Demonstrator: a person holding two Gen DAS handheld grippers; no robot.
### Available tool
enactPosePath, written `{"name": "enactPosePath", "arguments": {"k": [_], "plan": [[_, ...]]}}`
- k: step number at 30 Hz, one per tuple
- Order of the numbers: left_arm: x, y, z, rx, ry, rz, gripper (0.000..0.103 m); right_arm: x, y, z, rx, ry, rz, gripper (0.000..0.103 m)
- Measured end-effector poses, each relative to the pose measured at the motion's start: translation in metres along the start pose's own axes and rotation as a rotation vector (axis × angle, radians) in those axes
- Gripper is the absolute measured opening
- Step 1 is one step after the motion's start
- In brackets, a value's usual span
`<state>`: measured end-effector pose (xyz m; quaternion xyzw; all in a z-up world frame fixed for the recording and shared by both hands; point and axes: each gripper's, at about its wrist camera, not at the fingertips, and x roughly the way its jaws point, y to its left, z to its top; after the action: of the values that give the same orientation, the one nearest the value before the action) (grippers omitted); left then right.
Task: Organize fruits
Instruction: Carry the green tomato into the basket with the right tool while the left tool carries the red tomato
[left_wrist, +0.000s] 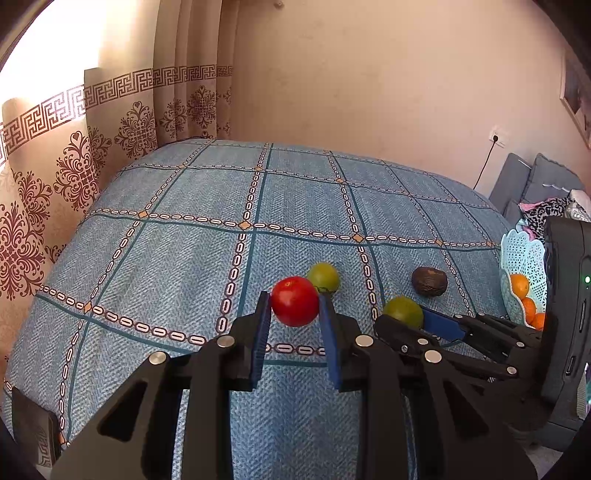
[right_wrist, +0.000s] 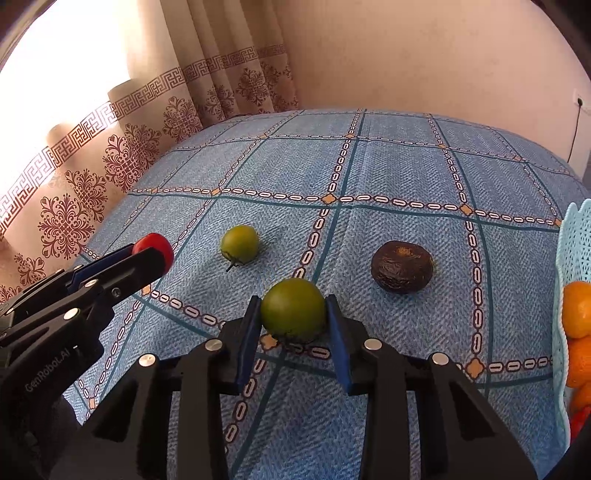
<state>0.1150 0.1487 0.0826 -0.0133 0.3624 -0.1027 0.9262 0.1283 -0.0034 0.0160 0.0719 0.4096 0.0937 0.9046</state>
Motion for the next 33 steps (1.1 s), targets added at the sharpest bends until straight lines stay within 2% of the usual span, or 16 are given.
{"name": "enactPosePath", "arguments": {"k": [14, 33], "plan": [[-0.005, -0.008, -0.001, 0.024, -0.014, -0.026, 0.027, -0.034, -0.010, -0.014, 0.044, -0.044, -0.020, 0.035], [-0.012, -0.019, -0.006, 0.053, -0.018, -0.055, 0.027, -0.060, -0.023, -0.032, 0.108, -0.073, -0.022, 0.035]]}}
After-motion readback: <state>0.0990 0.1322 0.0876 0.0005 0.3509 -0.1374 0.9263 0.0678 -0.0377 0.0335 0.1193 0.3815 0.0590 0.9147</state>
